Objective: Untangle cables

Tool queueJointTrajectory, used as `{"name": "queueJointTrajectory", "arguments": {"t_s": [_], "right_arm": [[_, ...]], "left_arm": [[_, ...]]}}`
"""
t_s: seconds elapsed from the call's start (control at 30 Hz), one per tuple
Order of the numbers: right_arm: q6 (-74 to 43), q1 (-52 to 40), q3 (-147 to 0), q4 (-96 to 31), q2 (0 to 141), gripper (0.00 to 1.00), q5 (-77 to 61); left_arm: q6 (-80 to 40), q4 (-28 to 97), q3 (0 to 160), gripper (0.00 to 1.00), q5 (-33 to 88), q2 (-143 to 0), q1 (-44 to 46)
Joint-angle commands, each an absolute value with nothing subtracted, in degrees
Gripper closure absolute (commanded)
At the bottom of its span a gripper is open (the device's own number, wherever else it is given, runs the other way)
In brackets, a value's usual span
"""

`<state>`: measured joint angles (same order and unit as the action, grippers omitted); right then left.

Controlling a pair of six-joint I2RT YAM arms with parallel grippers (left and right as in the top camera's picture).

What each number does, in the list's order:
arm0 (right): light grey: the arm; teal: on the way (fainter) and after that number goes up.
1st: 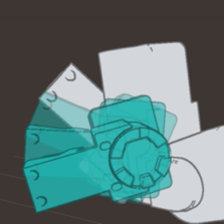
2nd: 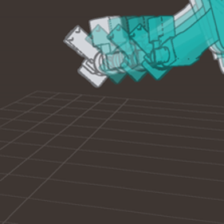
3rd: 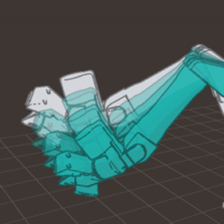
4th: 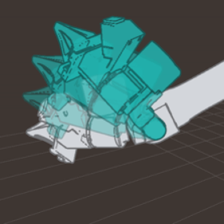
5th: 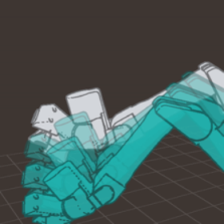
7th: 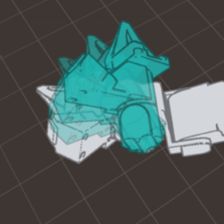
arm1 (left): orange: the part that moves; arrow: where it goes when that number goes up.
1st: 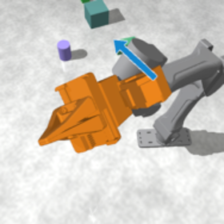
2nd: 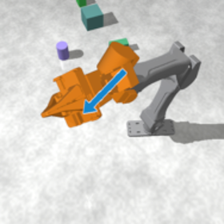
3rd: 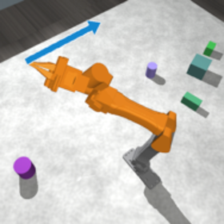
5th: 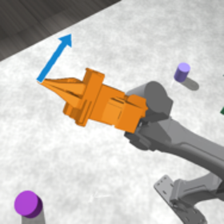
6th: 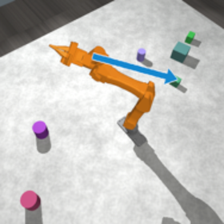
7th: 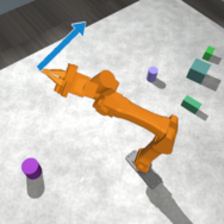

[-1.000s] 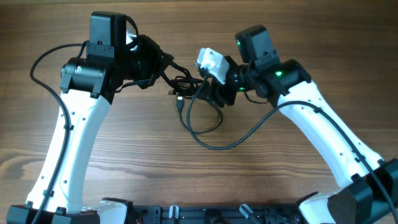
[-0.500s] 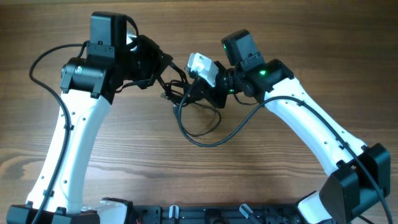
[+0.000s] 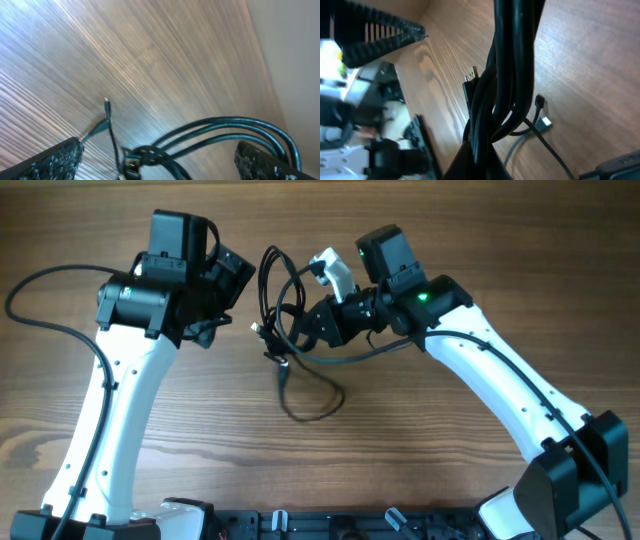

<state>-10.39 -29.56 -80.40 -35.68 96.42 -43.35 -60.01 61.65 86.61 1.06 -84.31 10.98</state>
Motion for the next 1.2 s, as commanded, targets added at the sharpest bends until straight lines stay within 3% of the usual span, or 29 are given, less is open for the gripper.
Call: {"name": "queueJointTrajectory", "arguments": {"t_s": [0.0, 0.17, 0.33, 0.53, 0.7, 0.87, 0.97, 1.17], "right_arm": [[-21.85, -27.33, -81.01, -35.16, 94.28, 0.96, -45.98], [-26.57, -24.64, -81.01, -34.57, 94.28, 0.96, -45.98], [-25.47, -24.67, -81.01, -34.59, 94.28, 0.96, -46.02], [-23.83, -24.67, -81.01, -34.59, 94.28, 0.96, -46.78], [-20.88, -24.67, -81.01, -34.94, 94.28, 0.96, -48.21], [-19.44, -24.64, -81.01, -34.94, 94.28, 0.96, -48.16], [-19.27, -24.67, -81.01, -34.41, 94.28, 0.96, -49.50], [-18.24, -24.64, -81.01, -33.01, 94.28, 0.96, -54.85]], "left_arm": [[-47.48, 61.87, 86.35, 0.09, 1.78, -83.18, 11.14], [-33.69, 62.50, 86.19, 0.23, 11.27, -83.42, 11.18], [-29.91, 62.87, 86.19, 0.33, 12.16, -83.42, 13.37], [-27.18, 62.98, 86.13, 0.36, 8.01, -84.84, 18.44], [-25.21, 62.98, 86.13, 0.47, 7.40, -87.26, 18.48], [-14.68, 62.54, 86.13, 0.44, 8.95, -88.09, 18.55], [-4.29, 60.27, 86.13, 0.41, 19.79, -88.09, 18.55], [1.02, 58.11, 86.11, 0.38, 21.12, -88.47, 18.55]]}}
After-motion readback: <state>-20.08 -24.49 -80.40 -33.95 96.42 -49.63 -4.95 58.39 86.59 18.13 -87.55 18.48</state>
